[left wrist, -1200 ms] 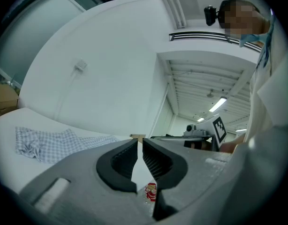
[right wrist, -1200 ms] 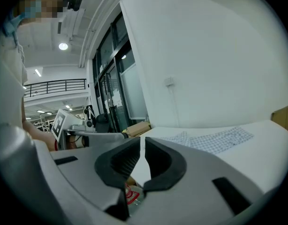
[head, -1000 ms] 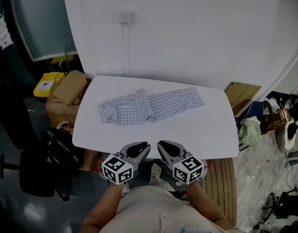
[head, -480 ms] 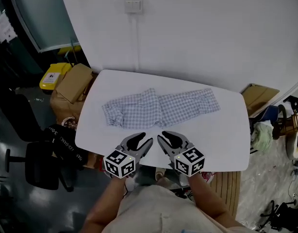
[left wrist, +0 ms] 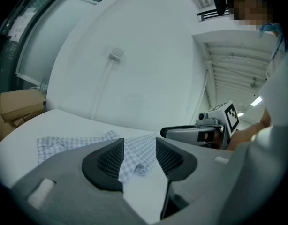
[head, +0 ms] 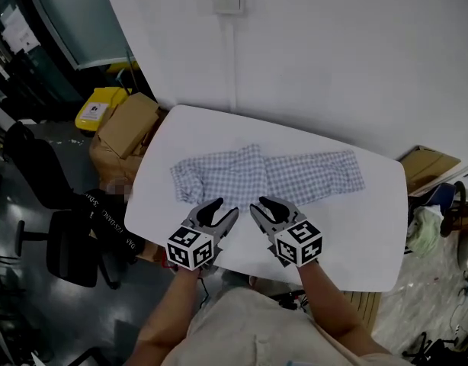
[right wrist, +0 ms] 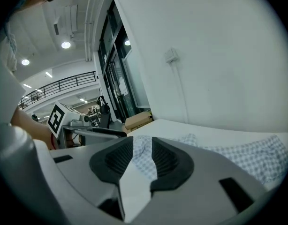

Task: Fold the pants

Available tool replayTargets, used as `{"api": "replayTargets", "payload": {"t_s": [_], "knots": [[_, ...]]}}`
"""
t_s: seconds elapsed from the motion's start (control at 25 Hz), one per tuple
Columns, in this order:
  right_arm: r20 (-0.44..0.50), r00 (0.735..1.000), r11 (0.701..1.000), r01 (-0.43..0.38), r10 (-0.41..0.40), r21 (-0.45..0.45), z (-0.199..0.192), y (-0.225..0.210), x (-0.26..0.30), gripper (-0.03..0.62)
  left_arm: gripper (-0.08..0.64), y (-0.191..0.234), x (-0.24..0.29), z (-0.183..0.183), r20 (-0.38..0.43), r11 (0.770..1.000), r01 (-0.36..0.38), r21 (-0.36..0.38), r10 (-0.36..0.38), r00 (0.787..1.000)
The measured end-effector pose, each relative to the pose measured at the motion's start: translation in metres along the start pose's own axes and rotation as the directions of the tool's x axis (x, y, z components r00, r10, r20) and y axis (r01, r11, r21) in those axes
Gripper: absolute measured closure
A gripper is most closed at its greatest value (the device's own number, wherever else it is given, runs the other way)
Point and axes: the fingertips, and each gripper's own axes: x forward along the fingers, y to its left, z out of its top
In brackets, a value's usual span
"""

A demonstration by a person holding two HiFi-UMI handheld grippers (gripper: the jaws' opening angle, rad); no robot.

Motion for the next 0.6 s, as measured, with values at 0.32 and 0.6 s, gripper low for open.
{"api": "replayTargets", "payload": {"t_s": [0.32, 0.6], "knots": [[-0.076, 0.997, 1.000, -0.008, 0.010, 0.023, -0.006, -0.040, 0.022, 0.439, 0.336, 0.034, 0.020, -0.001, -0.059, 0.993, -0.118, 0.007, 0.118, 0.991], [-0.130, 0.992, 0.999, 0.005, 0.000, 0.038, -0.012, -0.055, 0.047, 0.431, 0.314, 0.078, 0.023, -0.011, -0.101, 0.970, -0.239, -0.031, 0.235, 0.967]]}}
